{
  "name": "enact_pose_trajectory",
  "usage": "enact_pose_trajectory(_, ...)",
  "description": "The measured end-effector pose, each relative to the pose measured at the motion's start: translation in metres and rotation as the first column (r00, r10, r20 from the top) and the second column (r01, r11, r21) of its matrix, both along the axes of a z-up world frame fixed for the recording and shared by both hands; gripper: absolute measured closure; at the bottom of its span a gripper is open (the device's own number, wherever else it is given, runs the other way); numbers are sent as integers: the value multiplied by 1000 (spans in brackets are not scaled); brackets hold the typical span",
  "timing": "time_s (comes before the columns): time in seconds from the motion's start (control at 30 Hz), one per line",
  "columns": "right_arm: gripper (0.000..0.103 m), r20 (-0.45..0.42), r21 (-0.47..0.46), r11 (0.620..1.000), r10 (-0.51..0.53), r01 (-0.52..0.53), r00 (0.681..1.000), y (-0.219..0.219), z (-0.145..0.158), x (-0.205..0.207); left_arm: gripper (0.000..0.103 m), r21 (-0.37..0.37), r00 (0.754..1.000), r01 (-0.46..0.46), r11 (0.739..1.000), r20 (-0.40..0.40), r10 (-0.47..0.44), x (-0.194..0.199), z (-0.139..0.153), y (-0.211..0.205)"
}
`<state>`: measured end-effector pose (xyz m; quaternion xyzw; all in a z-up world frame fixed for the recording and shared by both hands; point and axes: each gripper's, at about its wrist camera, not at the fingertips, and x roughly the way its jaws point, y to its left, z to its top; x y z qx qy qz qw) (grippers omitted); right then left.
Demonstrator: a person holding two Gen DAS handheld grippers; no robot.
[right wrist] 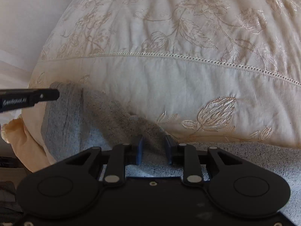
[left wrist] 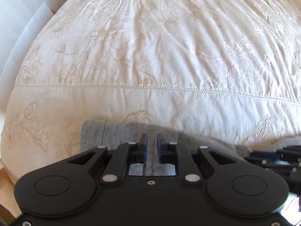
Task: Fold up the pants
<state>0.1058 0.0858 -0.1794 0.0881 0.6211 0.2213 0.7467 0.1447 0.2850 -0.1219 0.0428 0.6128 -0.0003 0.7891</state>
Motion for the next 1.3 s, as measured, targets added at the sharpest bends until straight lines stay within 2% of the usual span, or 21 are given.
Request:
enact_pose_trajectory(0.07, 75, 59, -20, 1000, 22, -21, 998, 4, 6, -22, 76, -17, 1000, 29, 999, 5, -29, 13, -5, -15)
enact_pose_trajectory(0.1, 75, 82, -43, 998, 40, -36, 996, 7, 8, -33, 68, -20, 999, 43, 999, 4, -43, 18, -8, -24)
enact_pose_trajectory(0.13, 75, 101, -62, 997, 52, -45, 994, 11, 10, -45, 66, -21, 998, 55, 998, -2, -55, 21, -13, -29)
enact_pose_trajectory(0.23, 75, 123, -81, 995, 60, -51, 991, 12, 13, -62, 65, -25, 992, 118, 993, -49, -119, 16, -34, -43)
enact_pose_trajectory(0.33, 75, 134, -50, 998, 30, -24, 991, 5, 21, -72, 65, 16, 982, 161, 987, -102, -158, -9, -58, -42)
enact_pose_trajectory(0.47, 75, 147, -13, 1000, 29, -27, 989, -11, 40, -71, 66, 45, 976, 220, 975, -15, -219, -56, -56, -32)
enact_pose_trajectory(0.6, 74, 189, 33, 998, -57, 52, 980, -26, 56, -49, 67, 38, 975, 218, 975, 45, -220, -77, -45, -31)
enact_pose_trajectory(0.77, 74, 136, 75, 997, -28, 17, 990, -9, 39, 7, 67, 5, 981, 181, 983, 76, -181, -80, -35, -29)
enact_pose_trajectory(0.87, 73, 12, 106, 994, -13, 12, 1000, 8, 14, 35, 67, 0, 977, 198, 980, 85, -197, -85, -34, -29)
enact_pose_trajectory(0.93, 73, -93, 100, 995, 19, -9, 996, 16, -7, 44, 67, 1, 973, 213, 977, 91, -212, -89, -34, -28)
enact_pose_trajectory(1.0, 73, -161, 88, 994, 86, -72, 983, 22, -16, 35, 67, -1, 969, 229, 973, 97, -228, -90, -33, -28)
enact_pose_trajectory(1.1, 73, -124, 104, 979, 187, -174, 975, 25, -2, -4, 67, -31, 974, 209, 977, 93, -205, -86, -32, -23)
enact_pose_trajectory(1.23, 73, -138, 114, 977, 196, -181, 971, 25, 2, -38, 67, -68, 983, 170, 983, 78, -164, -81, -34, -18)
enact_pose_trajectory(1.3, 73, -142, 113, 983, 158, -142, 977, 25, -2, -44, 67, -67, 983, 172, 983, 74, -167, -81, -36, -19)
